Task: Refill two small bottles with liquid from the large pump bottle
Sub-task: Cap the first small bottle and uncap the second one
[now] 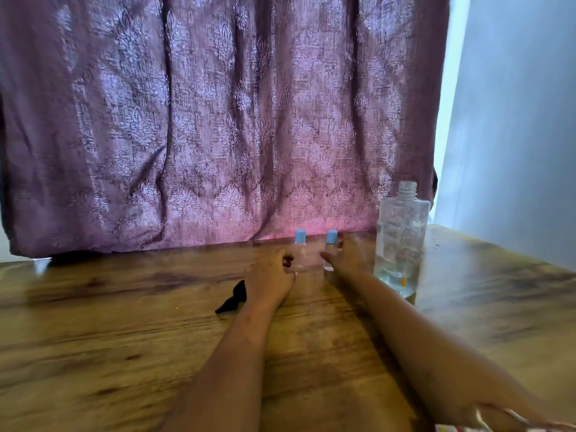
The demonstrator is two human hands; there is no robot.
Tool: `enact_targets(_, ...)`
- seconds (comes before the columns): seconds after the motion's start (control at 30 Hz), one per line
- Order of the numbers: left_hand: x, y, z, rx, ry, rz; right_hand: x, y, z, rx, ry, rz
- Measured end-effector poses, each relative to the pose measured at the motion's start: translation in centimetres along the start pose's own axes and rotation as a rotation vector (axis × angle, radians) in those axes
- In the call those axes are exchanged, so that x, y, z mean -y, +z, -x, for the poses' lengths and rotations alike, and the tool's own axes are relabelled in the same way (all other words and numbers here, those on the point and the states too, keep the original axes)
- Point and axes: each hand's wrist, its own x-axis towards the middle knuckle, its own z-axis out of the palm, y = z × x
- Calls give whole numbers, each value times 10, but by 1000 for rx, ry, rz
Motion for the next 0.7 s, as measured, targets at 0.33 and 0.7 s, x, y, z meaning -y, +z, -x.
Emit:
enact_targets(0.33,7,7,-10,-29,-21,33,60,16,9,17,-568,221)
enact_targets(0.7,3,4,-7,-23,-8,56,52,-1,13,176,-421,137)
